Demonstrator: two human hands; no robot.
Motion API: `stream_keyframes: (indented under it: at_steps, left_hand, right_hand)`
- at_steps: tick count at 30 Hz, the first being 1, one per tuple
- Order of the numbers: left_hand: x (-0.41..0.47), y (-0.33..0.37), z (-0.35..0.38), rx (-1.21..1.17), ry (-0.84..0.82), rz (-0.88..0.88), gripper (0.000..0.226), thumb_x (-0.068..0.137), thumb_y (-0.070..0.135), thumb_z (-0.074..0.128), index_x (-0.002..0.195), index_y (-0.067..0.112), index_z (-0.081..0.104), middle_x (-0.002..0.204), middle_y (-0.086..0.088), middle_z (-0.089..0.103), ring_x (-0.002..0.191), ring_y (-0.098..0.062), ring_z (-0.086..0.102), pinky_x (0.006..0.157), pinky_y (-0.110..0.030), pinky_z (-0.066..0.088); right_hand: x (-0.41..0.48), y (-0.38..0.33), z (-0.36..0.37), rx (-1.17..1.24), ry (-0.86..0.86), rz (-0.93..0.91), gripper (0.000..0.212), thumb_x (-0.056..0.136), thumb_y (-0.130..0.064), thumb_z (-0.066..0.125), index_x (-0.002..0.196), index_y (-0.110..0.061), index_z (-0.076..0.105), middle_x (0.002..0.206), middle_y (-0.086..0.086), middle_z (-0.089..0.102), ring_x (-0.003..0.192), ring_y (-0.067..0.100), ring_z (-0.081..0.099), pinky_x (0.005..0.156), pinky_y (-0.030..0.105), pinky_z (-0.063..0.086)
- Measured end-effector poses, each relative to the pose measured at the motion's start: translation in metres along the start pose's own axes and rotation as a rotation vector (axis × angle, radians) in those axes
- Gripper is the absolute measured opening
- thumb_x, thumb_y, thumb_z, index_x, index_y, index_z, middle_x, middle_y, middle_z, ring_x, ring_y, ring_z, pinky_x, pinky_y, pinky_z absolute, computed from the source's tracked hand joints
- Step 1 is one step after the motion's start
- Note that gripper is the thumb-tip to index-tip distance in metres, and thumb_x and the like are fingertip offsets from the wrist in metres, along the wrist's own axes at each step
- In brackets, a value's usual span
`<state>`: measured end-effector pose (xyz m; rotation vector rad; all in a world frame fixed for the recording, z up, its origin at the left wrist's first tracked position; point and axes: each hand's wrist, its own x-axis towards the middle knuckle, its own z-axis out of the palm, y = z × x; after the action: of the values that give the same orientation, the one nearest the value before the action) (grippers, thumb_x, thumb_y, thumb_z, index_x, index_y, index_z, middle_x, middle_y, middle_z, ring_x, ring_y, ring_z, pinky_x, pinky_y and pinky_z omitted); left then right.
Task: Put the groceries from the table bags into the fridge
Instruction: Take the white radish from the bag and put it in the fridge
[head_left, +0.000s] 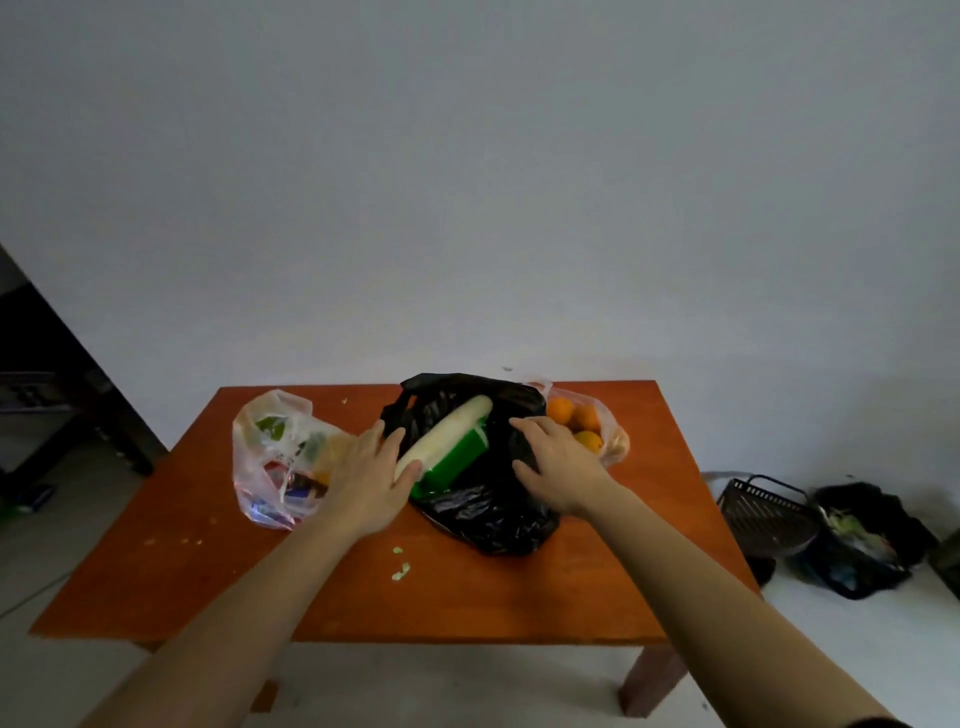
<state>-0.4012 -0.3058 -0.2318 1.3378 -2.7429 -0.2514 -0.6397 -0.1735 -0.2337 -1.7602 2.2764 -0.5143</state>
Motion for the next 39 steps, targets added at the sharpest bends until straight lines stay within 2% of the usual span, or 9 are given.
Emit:
stream_keyframes:
  at_steps: [3, 8, 13, 18, 24, 27, 29, 34, 39]
  left_hand:
    - [0.054, -0.026, 0.016, -0.058, -0.055, 0.049, 0.067, 0.101, 0.056, 0.029, 0.157, 0.021, 0.019, 0.165, -0.008, 0.011, 0.151, -0.028, 0.014, 0.122, -0.046, 0.016]
    - [0.130, -0.064, 0.044, -0.174, -0.215, 0.099, 0.066, 0.102, 0.052, 0.034, 0.156, 0.016, 0.022, 0.163, -0.009, 0.017, 0.148, -0.028, 0.022, 0.118, -0.044, 0.024]
    - [0.182, -0.087, 0.089, -0.282, -0.335, 0.102, 0.062, 0.102, 0.046, 0.041, 0.153, 0.012, 0.028, 0.155, -0.011, 0.033, 0.140, -0.029, 0.036, 0.112, -0.040, 0.034]
    - [0.215, -0.094, 0.137, -0.372, -0.436, 0.019, 0.065, 0.101, 0.043, 0.046, 0.154, 0.013, 0.024, 0.156, -0.011, 0.030, 0.140, -0.029, 0.035, 0.112, -0.041, 0.035]
    - [0.238, -0.100, 0.178, -0.450, -0.468, -0.099, 0.064, 0.100, 0.043, 0.048, 0.153, 0.016, 0.026, 0.147, -0.012, 0.037, 0.135, -0.031, 0.038, 0.107, -0.042, 0.038]
    - [0.248, -0.095, 0.194, -0.415, -0.467, -0.137, 0.068, 0.097, 0.057, 0.043, 0.150, 0.017, 0.027, 0.139, -0.011, 0.038, 0.126, -0.033, 0.041, 0.101, -0.046, 0.042]
    - [0.255, -0.088, 0.201, -0.386, -0.453, -0.192, 0.081, 0.087, 0.070, 0.037, 0.148, 0.017, 0.028, 0.134, -0.011, 0.040, 0.121, -0.033, 0.042, 0.097, -0.049, 0.044]
    - [0.263, -0.083, 0.220, -0.325, -0.371, -0.269, 0.084, 0.086, 0.079, 0.037, 0.141, 0.016, 0.031, 0.125, -0.013, 0.050, 0.106, -0.035, 0.053, 0.079, -0.048, 0.052]
    - [0.265, -0.087, 0.215, -0.258, -0.296, -0.190, 0.089, 0.084, 0.078, 0.024, 0.139, 0.011, 0.038, 0.115, -0.015, 0.058, 0.095, -0.032, 0.059, 0.068, -0.041, 0.052]
  right_hand:
    - [0.054, -0.001, 0.015, 0.001, -0.063, 0.048, 0.061, 0.097, -0.036, 0.052, 0.153, -0.023, 0.032, 0.154, 0.007, 0.036, 0.135, 0.030, 0.044, 0.105, 0.046, 0.045]
    - [0.126, -0.004, 0.039, 0.076, -0.135, 0.200, 0.056, 0.100, -0.034, 0.054, 0.152, -0.020, 0.038, 0.150, 0.009, 0.040, 0.128, 0.029, 0.050, 0.093, 0.027, 0.037]
    - [0.174, 0.007, 0.078, 0.167, -0.213, 0.277, 0.052, 0.101, -0.036, 0.053, 0.149, -0.019, 0.041, 0.144, 0.010, 0.045, 0.129, 0.030, 0.049, 0.104, 0.038, 0.042]
    - [0.229, 0.022, 0.116, 0.164, -0.255, 0.262, 0.046, 0.101, -0.034, 0.052, 0.145, -0.020, 0.047, 0.145, 0.008, 0.045, 0.126, 0.029, 0.050, 0.103, 0.044, 0.045]
    - [0.312, 0.036, 0.158, 0.029, -0.359, 0.155, 0.057, 0.095, -0.030, 0.056, 0.150, -0.025, 0.039, 0.151, 0.012, 0.039, 0.139, 0.036, 0.034, 0.109, 0.049, 0.039]
    - [0.338, 0.051, 0.169, -0.175, -0.539, 0.041, 0.066, 0.095, -0.032, 0.057, 0.155, -0.030, 0.029, 0.161, 0.010, 0.023, 0.149, 0.036, 0.014, 0.116, 0.054, 0.026]
    - [0.342, 0.064, 0.178, -0.166, -0.607, 0.031, 0.072, 0.094, -0.033, 0.060, 0.156, -0.033, 0.025, 0.164, 0.007, 0.013, 0.152, 0.032, 0.002, 0.116, 0.058, 0.020]
    - [0.342, 0.078, 0.193, -0.111, -0.581, 0.010, 0.083, 0.085, -0.027, 0.067, 0.156, -0.036, 0.024, 0.166, 0.004, 0.005, 0.152, 0.027, -0.008, 0.116, 0.061, 0.015]
    - [0.346, 0.075, 0.198, -0.122, -0.562, -0.004, 0.091, 0.084, -0.011, 0.068, 0.156, -0.036, 0.019, 0.166, 0.005, 0.001, 0.152, 0.028, -0.009, 0.117, 0.062, 0.009]
